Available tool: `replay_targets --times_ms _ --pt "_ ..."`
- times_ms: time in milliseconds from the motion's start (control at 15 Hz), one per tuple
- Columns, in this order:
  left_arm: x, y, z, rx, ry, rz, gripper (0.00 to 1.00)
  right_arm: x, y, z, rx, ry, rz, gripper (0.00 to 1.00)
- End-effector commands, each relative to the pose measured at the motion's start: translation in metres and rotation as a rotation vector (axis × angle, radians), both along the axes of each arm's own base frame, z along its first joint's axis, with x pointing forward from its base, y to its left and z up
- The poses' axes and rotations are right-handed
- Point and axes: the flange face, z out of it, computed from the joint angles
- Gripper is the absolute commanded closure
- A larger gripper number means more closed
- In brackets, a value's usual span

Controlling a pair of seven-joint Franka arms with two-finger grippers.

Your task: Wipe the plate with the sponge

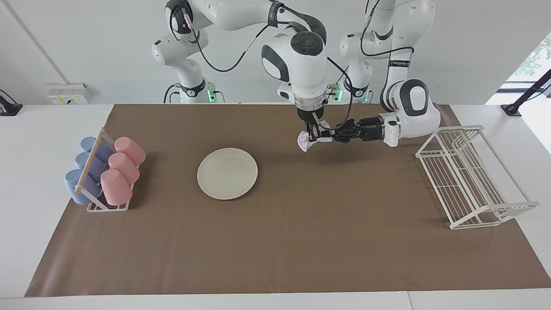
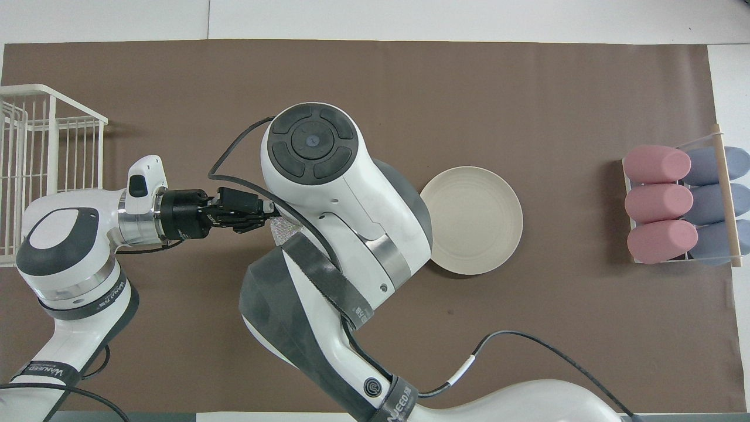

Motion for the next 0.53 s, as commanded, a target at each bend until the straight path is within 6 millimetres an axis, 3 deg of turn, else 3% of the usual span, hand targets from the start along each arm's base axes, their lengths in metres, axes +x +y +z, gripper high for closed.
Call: replay_targets --times_ms 0,67,200,467 --pt "-0.005 -0.003 0.001 -0.009 0.006 0.014 1.00 -0.004 -0.004 0.002 0.023 0.007 -0.031 1.00" --pt "-0.006 -0.004 0.001 -0.010 0.007 0.012 0.85 -0.003 -0.005 0.002 0.021 0.009 -0.031 1.00" --pt "-0.006 -0.004 0.002 -0.012 0.007 0.009 0.00 -0.004 -0.007 0.000 0.018 0.011 -0.026 1.00" --pt "-0.006 -0.002 0.003 -0.012 0.011 0.013 0.00 0.001 -0.018 -0.006 0.002 0.028 -0.051 1.00"
